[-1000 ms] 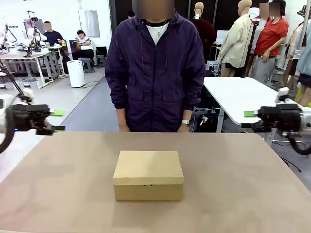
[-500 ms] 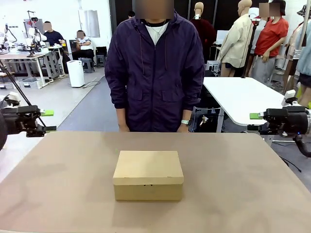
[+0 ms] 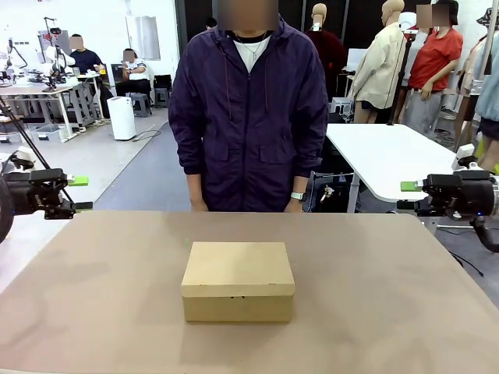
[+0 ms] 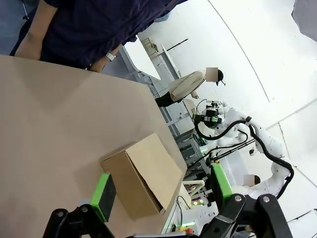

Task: Pack the items into the box.
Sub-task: Close the Mailer Box.

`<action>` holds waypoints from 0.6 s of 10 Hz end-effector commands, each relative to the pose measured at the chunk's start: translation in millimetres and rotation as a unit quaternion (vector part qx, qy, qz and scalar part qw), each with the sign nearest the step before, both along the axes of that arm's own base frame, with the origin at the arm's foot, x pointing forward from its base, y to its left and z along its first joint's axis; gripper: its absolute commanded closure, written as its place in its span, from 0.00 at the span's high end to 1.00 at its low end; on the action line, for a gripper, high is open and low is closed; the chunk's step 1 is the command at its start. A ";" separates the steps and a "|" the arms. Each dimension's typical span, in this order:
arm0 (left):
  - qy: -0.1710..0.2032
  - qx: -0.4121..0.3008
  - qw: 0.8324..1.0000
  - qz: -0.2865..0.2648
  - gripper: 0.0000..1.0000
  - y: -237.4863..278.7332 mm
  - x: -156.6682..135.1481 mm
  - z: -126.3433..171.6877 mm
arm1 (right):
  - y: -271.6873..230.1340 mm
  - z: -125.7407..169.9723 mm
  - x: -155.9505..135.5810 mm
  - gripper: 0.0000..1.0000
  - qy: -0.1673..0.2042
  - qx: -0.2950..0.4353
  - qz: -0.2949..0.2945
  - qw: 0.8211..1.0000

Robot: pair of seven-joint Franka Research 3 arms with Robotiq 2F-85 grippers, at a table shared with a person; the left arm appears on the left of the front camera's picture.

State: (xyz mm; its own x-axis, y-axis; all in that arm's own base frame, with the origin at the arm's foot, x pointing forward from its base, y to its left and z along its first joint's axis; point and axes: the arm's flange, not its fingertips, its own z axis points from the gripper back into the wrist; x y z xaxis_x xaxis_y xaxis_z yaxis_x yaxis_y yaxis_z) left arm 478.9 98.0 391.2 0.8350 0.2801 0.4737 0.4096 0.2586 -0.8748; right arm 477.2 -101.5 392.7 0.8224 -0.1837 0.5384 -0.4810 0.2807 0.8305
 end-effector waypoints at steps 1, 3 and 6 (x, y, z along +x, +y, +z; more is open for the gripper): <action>0.000 0.006 1.000 -0.005 1.00 1.4 -2.0 4.1 | 0.5 4.0 -0.8 1.00 -0.003 0.005 0.000 1.000; 0.000 0.006 1.000 -0.005 1.00 1.4 -2.0 4.1 | 0.5 4.0 -0.8 1.00 -0.003 0.005 0.000 1.000; 0.000 0.006 1.000 -0.005 1.00 1.4 -2.0 4.1 | 0.5 4.0 -0.8 1.00 -0.003 0.005 0.000 1.000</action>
State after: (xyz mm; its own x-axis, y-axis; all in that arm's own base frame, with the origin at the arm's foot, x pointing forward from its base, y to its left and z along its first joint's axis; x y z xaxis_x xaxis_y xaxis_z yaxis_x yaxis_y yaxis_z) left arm 478.9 98.1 391.2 0.8350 0.2800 0.4737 0.4096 0.2586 -0.8748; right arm 477.2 -101.5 392.7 0.8224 -0.1837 0.5384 -0.4811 0.2807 0.8305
